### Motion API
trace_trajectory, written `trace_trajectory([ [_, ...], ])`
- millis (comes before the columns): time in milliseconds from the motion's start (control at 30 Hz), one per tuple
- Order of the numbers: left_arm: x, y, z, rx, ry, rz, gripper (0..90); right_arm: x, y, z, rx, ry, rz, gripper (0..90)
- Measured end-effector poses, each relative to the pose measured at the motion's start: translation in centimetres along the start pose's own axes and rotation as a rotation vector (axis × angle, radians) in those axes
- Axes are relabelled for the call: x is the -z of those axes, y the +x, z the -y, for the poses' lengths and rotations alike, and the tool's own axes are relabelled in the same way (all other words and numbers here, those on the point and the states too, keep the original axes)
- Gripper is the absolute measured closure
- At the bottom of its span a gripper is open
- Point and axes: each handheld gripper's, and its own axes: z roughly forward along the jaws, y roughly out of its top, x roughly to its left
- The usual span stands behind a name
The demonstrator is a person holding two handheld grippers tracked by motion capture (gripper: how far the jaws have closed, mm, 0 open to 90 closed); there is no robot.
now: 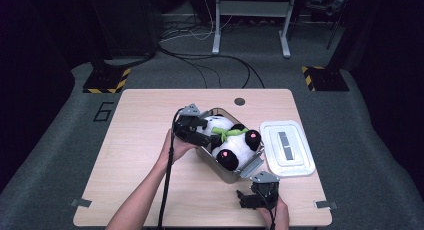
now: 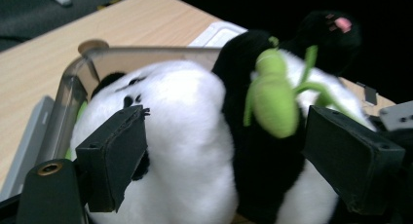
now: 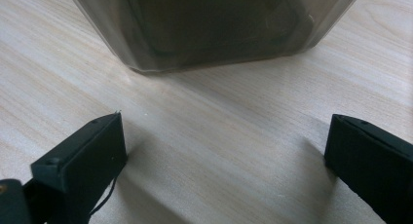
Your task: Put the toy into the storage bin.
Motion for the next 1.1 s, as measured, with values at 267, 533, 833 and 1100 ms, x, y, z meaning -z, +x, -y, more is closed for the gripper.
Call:
trace_trajectory([
  [267, 1.7, -2.5, -0.9, -0.071, -0.027, 0.030, 15.9, 0.0, 0.0, 0.0, 0.000, 0.000, 0.000, 0.8],
  [533, 1.3, -4.3, -0.5, -0.119, 0.005, 0.028, 15.5, 0.0, 0.0, 0.0, 0.000, 0.000, 0.000, 0.8],
  [833, 0.5, -5.2, 0.6, -0.144, 0.027, -0.060, 15.1, 0.0, 0.1, 0.0, -0.009, -0.001, 0.002, 0.8],
  [1100, -0.5, -5.6, 1.5, -0.141, 0.056, -0.084, 14.7, 0.0, 0.0, 0.0, -0.006, -0.002, 0.001, 0.8],
])
